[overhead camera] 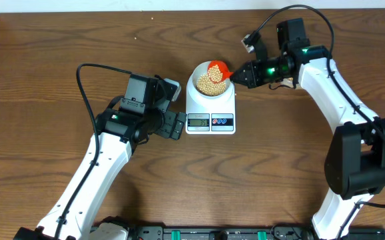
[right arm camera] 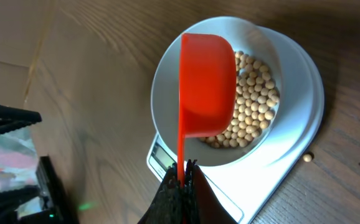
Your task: Scoop item into bowl and weigh 50g on scale
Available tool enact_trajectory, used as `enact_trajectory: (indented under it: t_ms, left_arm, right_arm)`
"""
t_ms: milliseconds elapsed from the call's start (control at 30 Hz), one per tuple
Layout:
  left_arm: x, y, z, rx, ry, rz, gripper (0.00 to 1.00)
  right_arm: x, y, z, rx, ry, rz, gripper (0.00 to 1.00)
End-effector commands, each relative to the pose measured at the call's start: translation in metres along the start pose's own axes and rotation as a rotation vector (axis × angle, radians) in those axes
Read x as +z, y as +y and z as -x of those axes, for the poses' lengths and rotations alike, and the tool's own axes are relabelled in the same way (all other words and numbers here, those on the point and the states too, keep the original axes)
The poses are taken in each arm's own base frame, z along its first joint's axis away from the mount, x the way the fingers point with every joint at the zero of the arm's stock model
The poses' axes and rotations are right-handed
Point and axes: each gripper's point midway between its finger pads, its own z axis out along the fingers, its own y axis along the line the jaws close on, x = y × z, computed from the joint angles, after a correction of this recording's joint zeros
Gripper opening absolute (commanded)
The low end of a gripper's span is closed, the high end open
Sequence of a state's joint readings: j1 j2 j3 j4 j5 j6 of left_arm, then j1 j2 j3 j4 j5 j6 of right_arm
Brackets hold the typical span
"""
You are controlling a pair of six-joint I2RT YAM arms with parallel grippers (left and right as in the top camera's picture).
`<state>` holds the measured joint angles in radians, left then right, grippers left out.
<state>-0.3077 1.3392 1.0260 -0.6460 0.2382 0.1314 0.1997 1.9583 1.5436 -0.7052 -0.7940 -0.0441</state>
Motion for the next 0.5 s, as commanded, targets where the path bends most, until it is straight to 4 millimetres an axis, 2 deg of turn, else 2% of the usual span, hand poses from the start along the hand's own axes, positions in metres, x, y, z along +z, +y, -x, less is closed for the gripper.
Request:
enact_trajectory:
  t_ms: [0, 333, 467]
  left_arm:
    - [0.001, 0.0, -0.002, -0.001, 0.005, -0.007, 0.91]
    - [0.001, 0.0, -0.002, -0.001, 0.005, -0.007, 0.91]
    - [0.001, 0.0, -0.002, -0.001, 0.005, -0.007, 0.91]
  right_arm:
    - [-0.009, 0.017, 0.014, -0.09, -0.032, -0.04, 0.01]
    - [-0.024, 0.024, 0.023, -0.179, -0.064, -0.177, 0.01]
    - [-0.022, 0.026, 0.022, -0.201, -0.055, -0.201, 0.01]
